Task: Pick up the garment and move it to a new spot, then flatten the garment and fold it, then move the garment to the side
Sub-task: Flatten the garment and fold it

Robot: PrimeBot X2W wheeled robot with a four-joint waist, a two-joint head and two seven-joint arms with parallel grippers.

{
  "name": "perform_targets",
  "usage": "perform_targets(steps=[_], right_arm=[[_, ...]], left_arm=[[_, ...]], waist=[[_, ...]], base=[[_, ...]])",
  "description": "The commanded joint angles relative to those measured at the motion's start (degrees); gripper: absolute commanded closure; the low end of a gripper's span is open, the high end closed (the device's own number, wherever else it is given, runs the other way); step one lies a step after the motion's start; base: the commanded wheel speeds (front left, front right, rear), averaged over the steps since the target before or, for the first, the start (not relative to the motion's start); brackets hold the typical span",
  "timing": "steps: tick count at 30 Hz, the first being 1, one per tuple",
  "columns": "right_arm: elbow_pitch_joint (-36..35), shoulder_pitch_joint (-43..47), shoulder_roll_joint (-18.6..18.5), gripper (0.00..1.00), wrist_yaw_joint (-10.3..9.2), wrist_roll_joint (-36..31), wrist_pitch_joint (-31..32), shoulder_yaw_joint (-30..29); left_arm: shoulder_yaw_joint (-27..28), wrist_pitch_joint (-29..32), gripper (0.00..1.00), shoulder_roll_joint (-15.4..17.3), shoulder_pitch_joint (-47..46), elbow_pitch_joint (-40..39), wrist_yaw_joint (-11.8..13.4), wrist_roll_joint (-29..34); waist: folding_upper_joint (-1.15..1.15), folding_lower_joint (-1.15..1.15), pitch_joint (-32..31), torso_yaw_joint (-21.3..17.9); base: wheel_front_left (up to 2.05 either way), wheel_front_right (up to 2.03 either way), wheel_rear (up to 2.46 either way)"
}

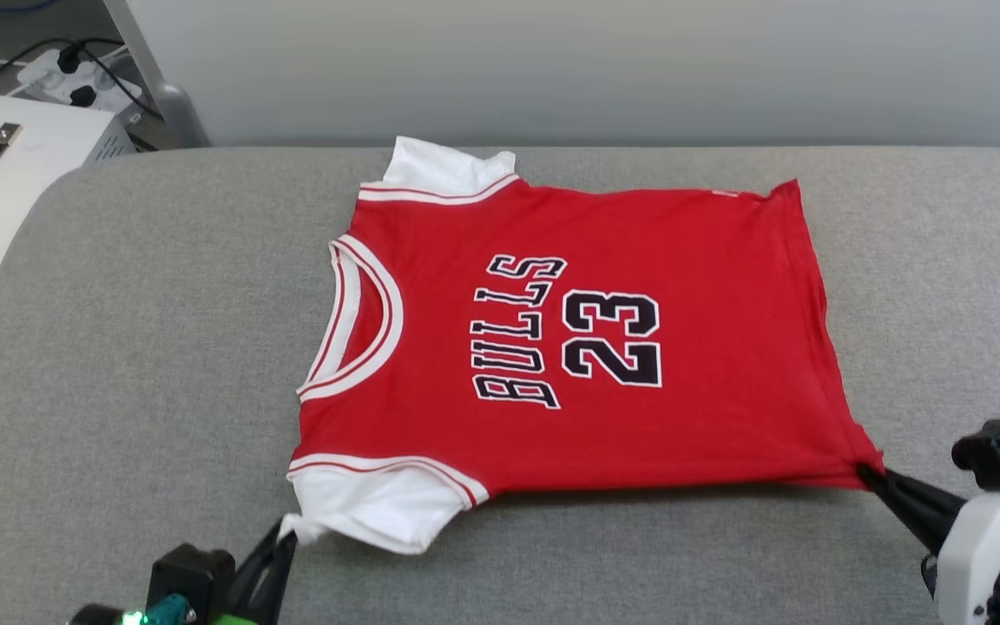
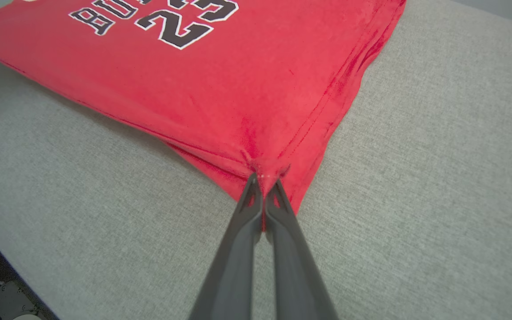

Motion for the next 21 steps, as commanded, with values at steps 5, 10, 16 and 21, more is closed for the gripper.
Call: perform_targets(steps=[5, 10, 16, 21], right_arm=[[-3.42, 8.07, -2.41, 1.00, -0.05, 1.85, 1.84, -2.74], [-7.13, 13.93, -3.83, 1.00, -0.05, 3.73, 5.33, -5.24], [-8.87, 15.22, -3.09, 1.00, -0.05, 3.59, 5.87, -11.45], [-11.13, 13.29, -1.97, 1.00, -0.05, 2.91, 7.48, -16.52]], left_arm=[[-1.53, 1.45, 1.00, -0.21, 5.78, -1.07, 0.59, -3.47], [-2.84, 2.76, 1.00, -0.53, 8.15, -1.17, -0.19, -5.42], [-2.80, 1.20, 1.00, -1.65, 2.72, 0.55, -2.35, -2.70], [-1.91, 2.05, 1.00, -1.94, -6.92, 3.52, -5.78, -0.10]], waist=[[0.00, 0.01, -2.36, -0.40], [0.00, 0.01, -1.98, -0.43], [0.00, 0.01, 0.17, 0.27], [0.00, 0.01, 2.50, -0.27]], base=[[0.00, 0.00, 0.00], [0.00, 0.00, 0.00], [0.00, 0.00, 0.00], [0.00, 0.00, 0.00]])
